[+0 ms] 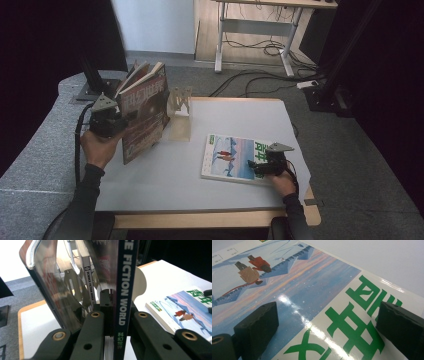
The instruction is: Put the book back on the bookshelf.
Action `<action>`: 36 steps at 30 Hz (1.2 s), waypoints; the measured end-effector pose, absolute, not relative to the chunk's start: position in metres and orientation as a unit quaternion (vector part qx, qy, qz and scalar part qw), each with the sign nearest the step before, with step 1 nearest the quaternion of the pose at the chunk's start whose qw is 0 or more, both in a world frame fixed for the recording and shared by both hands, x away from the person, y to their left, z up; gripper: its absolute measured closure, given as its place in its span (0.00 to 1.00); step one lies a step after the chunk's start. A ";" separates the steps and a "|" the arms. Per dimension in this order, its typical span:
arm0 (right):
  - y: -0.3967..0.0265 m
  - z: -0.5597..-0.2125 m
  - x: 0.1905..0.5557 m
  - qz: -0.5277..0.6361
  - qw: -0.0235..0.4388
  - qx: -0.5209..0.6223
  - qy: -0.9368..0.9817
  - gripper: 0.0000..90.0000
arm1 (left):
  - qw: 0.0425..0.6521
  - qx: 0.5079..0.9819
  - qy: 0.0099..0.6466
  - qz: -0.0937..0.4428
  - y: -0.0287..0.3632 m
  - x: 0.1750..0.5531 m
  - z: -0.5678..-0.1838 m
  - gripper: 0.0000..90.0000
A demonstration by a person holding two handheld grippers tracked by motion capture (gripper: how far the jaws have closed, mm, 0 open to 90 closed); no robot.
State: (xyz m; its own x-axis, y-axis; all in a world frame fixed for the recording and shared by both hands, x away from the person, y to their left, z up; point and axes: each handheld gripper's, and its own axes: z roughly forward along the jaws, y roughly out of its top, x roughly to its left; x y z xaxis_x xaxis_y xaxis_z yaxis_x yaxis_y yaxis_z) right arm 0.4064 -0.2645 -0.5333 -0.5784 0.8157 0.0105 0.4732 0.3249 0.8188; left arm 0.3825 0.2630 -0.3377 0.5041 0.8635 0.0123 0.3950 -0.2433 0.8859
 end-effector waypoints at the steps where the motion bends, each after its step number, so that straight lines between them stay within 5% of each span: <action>1: -0.264 -0.533 0.406 0.412 0.208 0.409 0.787 0.04 | 0.446 0.742 0.425 0.264 0.263 0.383 -0.338 0.94; 36: -0.265 -0.533 0.406 0.413 0.206 0.410 0.786 0.04 | 0.478 0.692 0.446 0.307 0.236 0.421 -0.371 0.94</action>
